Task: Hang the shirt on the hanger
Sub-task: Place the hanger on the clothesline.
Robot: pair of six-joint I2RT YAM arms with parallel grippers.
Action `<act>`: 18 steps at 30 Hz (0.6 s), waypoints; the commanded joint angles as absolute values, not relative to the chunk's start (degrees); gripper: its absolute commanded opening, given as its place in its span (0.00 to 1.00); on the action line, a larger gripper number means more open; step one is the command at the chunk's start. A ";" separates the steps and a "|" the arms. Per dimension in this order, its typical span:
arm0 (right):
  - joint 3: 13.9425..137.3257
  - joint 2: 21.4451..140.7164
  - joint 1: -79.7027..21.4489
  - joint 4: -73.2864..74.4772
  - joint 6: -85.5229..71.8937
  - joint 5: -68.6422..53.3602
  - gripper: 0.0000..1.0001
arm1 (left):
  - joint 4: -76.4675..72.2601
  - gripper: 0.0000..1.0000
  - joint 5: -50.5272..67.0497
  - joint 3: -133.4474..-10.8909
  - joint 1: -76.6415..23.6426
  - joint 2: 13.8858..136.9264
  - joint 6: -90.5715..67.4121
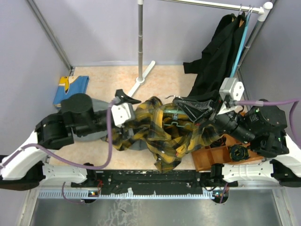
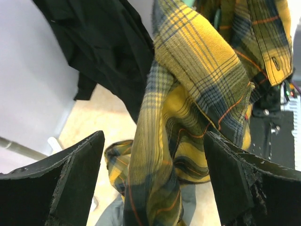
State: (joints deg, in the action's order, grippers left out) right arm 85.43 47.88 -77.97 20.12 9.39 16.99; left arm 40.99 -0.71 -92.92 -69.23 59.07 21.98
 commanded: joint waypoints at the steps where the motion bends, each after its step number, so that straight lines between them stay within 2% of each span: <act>1: 85.28 47.60 -78.31 17.15 9.28 9.48 0.00 | 42.68 0.89 5.86 -93.55 -69.08 59.21 24.63; 12: 85.15 48.35 -78.31 18.16 8.65 4.92 0.00 | 43.13 0.53 11.19 -93.12 -69.04 61.67 24.32; 13: 85.11 48.32 -78.27 18.00 8.48 4.73 0.00 | 43.15 0.40 11.36 -92.97 -69.08 61.76 24.34; 14: 84.96 48.19 -78.28 17.83 8.21 4.55 0.00 | 43.20 0.32 11.40 -92.84 -69.08 61.85 24.41; 15: 84.92 48.00 -78.30 17.73 8.07 4.55 0.00 | 43.30 0.17 11.42 -92.70 -69.05 61.94 24.43; 16: 84.82 47.84 -78.24 17.75 7.89 4.52 0.00 | 43.44 0.06 11.36 -92.60 -69.07 61.94 24.51; 17: 84.87 47.67 -78.29 17.86 7.79 4.52 0.00 | 43.67 0.00 11.02 -92.51 -69.08 61.92 24.48; 18: 84.87 47.43 -78.25 18.15 7.74 4.49 0.03 | 43.94 0.00 10.54 -92.52 -69.08 61.76 24.48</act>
State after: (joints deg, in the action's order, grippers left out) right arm 83.88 48.51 -77.95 22.57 8.64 6.26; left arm 43.59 9.89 -92.55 -69.23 61.80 24.25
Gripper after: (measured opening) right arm 0.021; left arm 0.096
